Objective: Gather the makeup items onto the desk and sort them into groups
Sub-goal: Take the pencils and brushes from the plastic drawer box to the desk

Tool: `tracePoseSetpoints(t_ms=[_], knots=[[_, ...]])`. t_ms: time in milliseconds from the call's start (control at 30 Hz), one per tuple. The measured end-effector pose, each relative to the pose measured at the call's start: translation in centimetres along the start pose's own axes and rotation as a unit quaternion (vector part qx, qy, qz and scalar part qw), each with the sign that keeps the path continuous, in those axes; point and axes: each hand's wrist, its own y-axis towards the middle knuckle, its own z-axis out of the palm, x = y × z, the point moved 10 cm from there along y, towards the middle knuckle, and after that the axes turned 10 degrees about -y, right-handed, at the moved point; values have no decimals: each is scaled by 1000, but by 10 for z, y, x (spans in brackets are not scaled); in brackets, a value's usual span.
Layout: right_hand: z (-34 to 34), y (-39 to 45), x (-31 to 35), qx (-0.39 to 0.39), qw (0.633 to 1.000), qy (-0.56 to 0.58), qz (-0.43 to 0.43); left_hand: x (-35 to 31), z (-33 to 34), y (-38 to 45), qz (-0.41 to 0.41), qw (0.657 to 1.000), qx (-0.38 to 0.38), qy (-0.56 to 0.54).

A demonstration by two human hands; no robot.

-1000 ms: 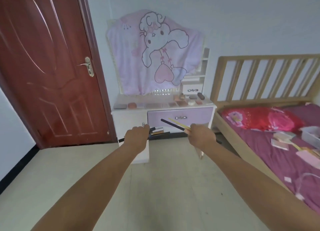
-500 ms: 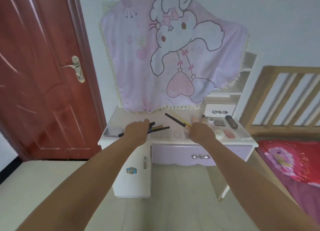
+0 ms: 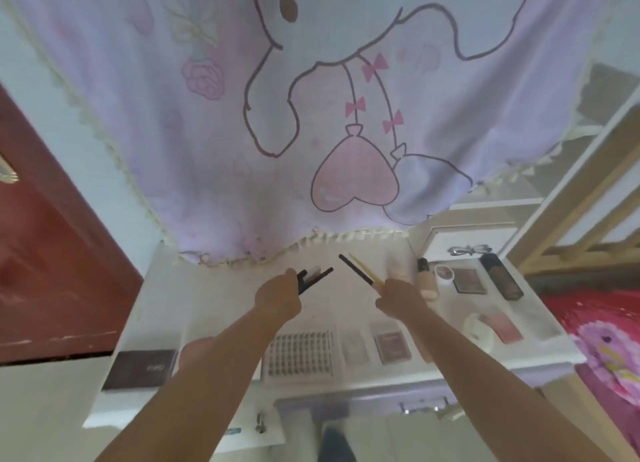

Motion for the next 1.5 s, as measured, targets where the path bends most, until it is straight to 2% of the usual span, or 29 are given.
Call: tracePoseSetpoints(t_ms=[233,467,667,833,967,1333,1433,1500], knots=[[55,112,-5,102,989,91,65,11,65,101,-151,971,90,-162],[67,154,-7,89,991,66,68,-13,114,143,-225,942,96,-231],[72,156,-6,81,996,17,25,-20,123,145,-228,948,82,-208],[64,151,-7,53,998,33,-16,-25,123,143,-183,968,90,-145],[59,144,-5,21,999,29,-37,-24,121,140,-178,969,82,-148],[61,126,6,9,995,-34,-92,-9,111,109,-171,975,86,-114],[58,113,35,-17,982,-96,-159,7,98,87,-139,984,76,-78],[57,95,71,-29,969,-112,-217,27,80,62,-126,990,43,-33]])
